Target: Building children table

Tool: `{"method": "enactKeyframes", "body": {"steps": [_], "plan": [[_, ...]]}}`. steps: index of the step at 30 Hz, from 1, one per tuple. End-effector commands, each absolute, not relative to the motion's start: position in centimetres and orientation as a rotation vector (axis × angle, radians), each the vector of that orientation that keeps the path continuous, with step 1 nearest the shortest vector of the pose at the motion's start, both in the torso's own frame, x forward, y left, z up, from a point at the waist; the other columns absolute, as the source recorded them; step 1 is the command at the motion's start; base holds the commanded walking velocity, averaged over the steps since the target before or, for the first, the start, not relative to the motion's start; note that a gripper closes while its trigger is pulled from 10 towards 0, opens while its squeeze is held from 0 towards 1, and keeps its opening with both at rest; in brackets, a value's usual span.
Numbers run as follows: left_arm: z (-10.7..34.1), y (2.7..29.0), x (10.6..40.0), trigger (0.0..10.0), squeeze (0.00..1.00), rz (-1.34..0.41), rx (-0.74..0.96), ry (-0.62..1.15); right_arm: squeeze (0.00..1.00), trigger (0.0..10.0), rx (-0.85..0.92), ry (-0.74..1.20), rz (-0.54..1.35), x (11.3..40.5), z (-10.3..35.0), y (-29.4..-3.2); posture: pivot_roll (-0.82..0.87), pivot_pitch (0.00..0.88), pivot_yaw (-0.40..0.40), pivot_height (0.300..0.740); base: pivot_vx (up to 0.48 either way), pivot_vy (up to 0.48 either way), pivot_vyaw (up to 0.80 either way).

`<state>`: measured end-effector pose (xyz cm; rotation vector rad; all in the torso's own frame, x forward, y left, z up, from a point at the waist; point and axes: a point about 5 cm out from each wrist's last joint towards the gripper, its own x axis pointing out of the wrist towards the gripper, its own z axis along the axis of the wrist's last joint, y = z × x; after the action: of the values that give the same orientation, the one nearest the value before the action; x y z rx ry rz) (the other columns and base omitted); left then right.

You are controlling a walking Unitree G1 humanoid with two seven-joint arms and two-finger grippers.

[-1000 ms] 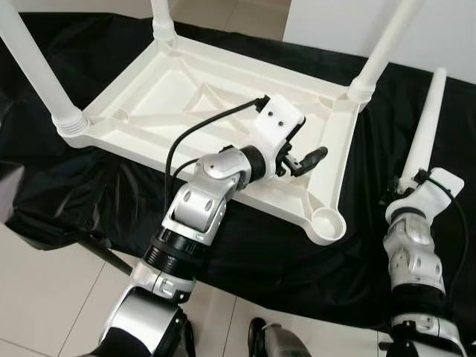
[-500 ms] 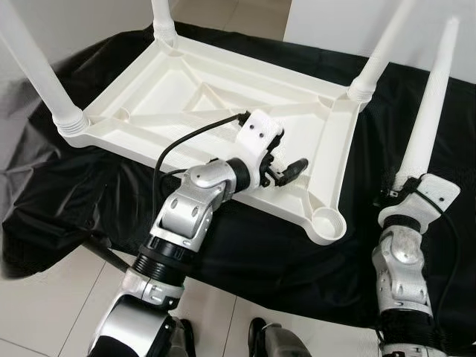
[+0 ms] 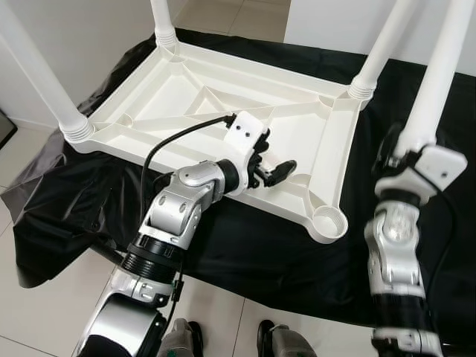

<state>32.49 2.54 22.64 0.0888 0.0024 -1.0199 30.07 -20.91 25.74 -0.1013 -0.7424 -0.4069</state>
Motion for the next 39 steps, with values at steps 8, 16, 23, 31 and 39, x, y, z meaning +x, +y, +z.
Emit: {"method": "enactKeyframes", "body": {"steps": [8,16,23,31,39], "plan": [[22.6,2.2,32.2,10.0,0.00,-1.178,0.085,0.036,0.00,10.0,-0.074,-0.982,-0.324,30.0,32.0,-19.3,0.05,0.176,0.048,0.740,0.000,0.000,0.00],[23.6,3.1,33.1,10.0,0.00,-1.169,0.039,0.028,0.00,10.0,-0.109,-0.990,-0.228,30.1,32.0,-18.0,0.05,0.177,0.032,0.740,0.000,0.000,0.00],[25.2,4.1,34.2,10.0,0.00,-1.184,0.003,-0.003,0.00,10.0,-0.158,-0.903,-0.155,29.8,29.5,-17.4,0.05,0.174,0.014,0.740,0.000,0.000,0.00],[27.1,4.3,35.1,10.0,1.00,-1.242,-0.172,0.006,0.00,10.0,-0.180,-0.810,-0.119,29.4,27.2,-17.8,0.05,0.167,-0.016,0.740,0.000,0.000,0.00],[29.2,3.4,35.5,10.0,0.00,-1.313,-0.369,0.011,0.00,10.0,-0.196,-0.739,-0.057,28.5,25.4,-17.2,0.04,0.165,-0.030,0.740,0.000,0.000,0.00]]}}
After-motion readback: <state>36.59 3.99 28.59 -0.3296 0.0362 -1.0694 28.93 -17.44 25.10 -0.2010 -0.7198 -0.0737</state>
